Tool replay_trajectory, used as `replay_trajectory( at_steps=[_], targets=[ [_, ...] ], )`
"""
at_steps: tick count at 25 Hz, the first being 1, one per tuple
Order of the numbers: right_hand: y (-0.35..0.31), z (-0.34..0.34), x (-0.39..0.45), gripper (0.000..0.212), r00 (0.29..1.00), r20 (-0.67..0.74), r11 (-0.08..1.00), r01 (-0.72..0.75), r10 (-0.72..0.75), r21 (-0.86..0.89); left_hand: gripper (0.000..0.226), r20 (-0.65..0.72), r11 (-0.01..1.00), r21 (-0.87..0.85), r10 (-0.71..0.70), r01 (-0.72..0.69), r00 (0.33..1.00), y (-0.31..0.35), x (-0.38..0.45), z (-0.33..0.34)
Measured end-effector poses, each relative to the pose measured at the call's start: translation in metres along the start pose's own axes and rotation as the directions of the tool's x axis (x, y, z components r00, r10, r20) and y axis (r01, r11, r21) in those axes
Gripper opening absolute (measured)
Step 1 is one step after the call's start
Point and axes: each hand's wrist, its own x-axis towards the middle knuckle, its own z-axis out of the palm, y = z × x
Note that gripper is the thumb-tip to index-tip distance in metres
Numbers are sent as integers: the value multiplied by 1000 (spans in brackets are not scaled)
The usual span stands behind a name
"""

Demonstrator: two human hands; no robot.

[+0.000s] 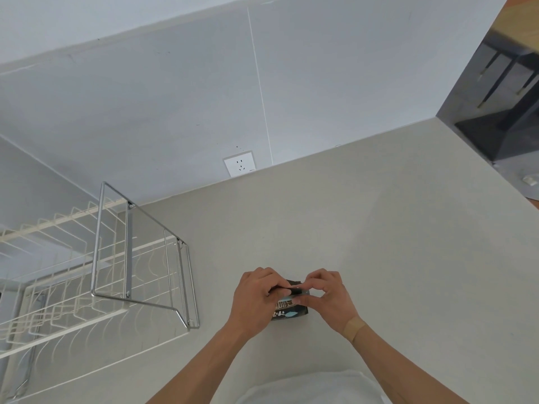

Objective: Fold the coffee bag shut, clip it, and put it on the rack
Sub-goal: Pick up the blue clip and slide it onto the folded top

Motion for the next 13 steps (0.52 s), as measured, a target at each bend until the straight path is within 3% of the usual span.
replay_trajectory(
  at_steps=[7, 13],
  targets=[
    [2, -5, -2, 21, 999, -13, 995, -53, 52, -83, 14, 10, 998, 49, 38, -38, 999, -4, 0, -8],
    [-23, -7, -6, 29, 996, 51, 982, 77, -70, -172, 31, -27, 951, -214, -233, 222, 972, -46, -36, -29]
  ],
)
